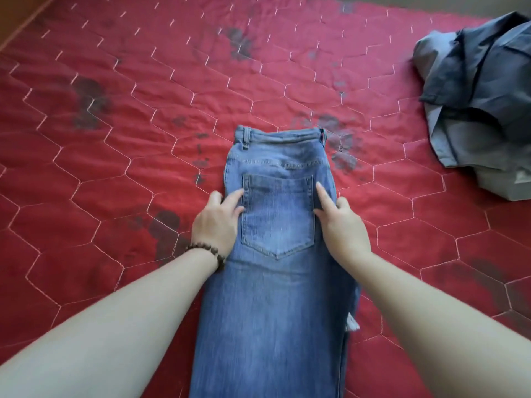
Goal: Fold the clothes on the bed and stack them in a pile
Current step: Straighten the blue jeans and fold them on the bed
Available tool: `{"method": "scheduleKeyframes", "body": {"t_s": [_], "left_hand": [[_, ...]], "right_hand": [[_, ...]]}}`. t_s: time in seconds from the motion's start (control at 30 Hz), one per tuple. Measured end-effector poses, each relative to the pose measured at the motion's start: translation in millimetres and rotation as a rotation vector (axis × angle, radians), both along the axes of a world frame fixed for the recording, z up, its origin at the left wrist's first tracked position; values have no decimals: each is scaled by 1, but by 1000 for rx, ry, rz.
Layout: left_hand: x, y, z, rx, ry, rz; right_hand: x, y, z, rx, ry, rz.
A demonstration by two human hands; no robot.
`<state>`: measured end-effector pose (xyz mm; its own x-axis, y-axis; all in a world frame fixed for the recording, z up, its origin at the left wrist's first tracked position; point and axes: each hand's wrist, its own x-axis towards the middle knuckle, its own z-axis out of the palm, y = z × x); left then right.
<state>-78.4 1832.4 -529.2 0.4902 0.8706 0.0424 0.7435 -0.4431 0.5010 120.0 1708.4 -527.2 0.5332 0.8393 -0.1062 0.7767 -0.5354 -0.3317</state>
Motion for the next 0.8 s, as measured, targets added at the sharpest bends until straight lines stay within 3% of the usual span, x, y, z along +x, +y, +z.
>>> {"method": "scheduleKeyframes", "body": {"t_s": [0.07,0.13,0.2,0.33,0.4,0.6,0.8], "left_hand": [[10,17,1,-25,0,44],[11,20,-5,10,187,80],[4,6,-13,69,340,33],[-17,-45,-25,153,370,-187],[-28,-75,-29,177,424,-270],[-74,-156,-35,137,446,-326],[-115,-219,-26,67,468,-385]], "right_hand": [[12,18,2,-36,13,-39],[16,21,-3,-210,-71,-85],[4,11,-5,-250,-201,-77],[-59,-29,-15,-14,-206,163],[-95,-54,-23,-35,-181,235],[-149,-108,-31,-124,-158,65],[-203,-177,-24,-159,-139,51]]}}
